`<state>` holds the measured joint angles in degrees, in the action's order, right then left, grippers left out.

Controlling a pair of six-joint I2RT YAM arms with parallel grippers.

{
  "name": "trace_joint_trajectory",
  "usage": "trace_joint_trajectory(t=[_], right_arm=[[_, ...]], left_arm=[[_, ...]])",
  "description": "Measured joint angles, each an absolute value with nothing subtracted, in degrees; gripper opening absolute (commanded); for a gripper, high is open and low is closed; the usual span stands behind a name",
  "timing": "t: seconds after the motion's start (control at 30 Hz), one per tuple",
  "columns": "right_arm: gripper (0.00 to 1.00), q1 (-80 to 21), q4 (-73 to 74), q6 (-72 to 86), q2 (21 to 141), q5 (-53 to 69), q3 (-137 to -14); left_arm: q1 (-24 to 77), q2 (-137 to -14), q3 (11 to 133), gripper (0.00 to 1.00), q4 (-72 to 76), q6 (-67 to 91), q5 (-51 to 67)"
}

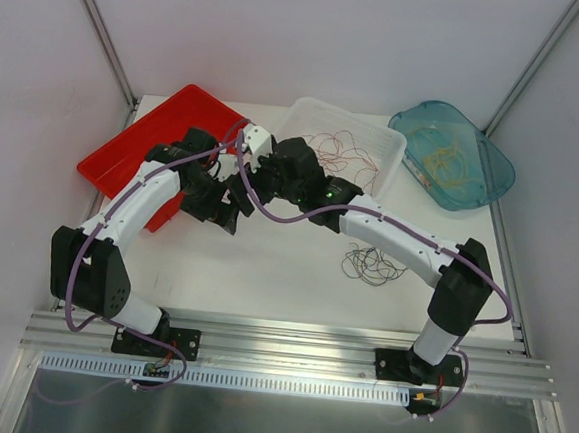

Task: Untangle the cables
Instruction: Place the cable in the bin.

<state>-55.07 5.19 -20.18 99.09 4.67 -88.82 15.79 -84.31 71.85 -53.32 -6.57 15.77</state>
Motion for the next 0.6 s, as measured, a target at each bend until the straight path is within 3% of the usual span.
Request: trace_joint_trajectory(t=[0.6], right_arm=[[1.0, -55.27, 0.64, -19.92, 98.65, 1.83, -84.53]], left_arm=[[15.81, -84.31, 71.85, 0.99, -53.3, -6.39, 14.39]])
